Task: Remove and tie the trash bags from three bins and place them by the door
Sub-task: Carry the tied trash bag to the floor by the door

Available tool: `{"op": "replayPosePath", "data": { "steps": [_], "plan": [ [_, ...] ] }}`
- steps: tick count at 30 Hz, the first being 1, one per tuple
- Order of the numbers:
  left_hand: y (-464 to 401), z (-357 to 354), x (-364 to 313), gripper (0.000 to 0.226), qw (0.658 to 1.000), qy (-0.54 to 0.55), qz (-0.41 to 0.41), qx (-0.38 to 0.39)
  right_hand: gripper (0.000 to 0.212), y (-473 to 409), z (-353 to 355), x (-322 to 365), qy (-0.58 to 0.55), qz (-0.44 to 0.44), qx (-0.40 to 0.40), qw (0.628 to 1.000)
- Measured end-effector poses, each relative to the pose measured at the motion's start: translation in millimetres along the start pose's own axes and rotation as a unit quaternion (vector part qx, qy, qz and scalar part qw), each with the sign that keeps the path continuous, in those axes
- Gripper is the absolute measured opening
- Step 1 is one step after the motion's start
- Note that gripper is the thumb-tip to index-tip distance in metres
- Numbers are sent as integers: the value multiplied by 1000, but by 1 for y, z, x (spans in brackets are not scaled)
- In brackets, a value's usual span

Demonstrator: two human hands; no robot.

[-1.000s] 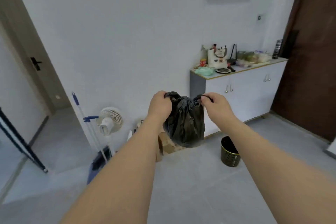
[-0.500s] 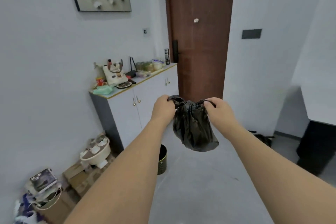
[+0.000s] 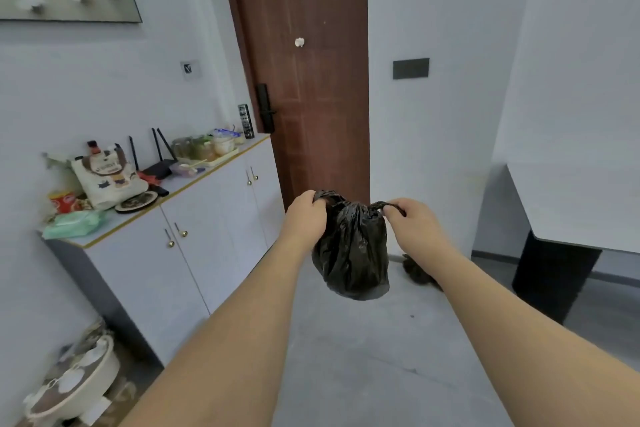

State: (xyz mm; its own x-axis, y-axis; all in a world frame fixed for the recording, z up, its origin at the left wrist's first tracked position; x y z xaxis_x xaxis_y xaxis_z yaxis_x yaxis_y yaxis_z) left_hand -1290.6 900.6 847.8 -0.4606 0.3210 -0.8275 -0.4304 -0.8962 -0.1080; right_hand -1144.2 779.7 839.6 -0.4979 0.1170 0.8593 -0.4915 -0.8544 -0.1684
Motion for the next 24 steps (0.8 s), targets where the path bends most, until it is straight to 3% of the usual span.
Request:
{"op": "replayPosePath", "data": {
  "steps": [6,14,24],
  "plan": [
    [-101,-59,-26,28,1000,-18,-17,6,24,-91,36,-39,34,-10,-19,999],
    [-220,-154,-56,35,999,37,4,15,28,-212,92,-116,22,-22,-23,999],
    [-341,-220,-89,28,998,54,18,28,28,-341,135,-169,-4,-32,-14,999]
  ]
}}
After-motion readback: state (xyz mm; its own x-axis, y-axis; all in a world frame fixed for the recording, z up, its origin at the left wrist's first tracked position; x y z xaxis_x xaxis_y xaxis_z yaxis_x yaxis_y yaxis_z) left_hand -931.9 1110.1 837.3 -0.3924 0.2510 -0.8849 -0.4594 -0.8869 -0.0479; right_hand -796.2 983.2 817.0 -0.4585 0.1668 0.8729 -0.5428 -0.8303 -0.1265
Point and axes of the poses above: each hand's wrist, its own y-axis away from the middle knuckle, its own z-axis out of the back of the hand, x = y × z, the point moved 1 cm from there along -y, towards the middle knuckle, and after that the axes turned 6 degrees about x, right-handed, at the moved point
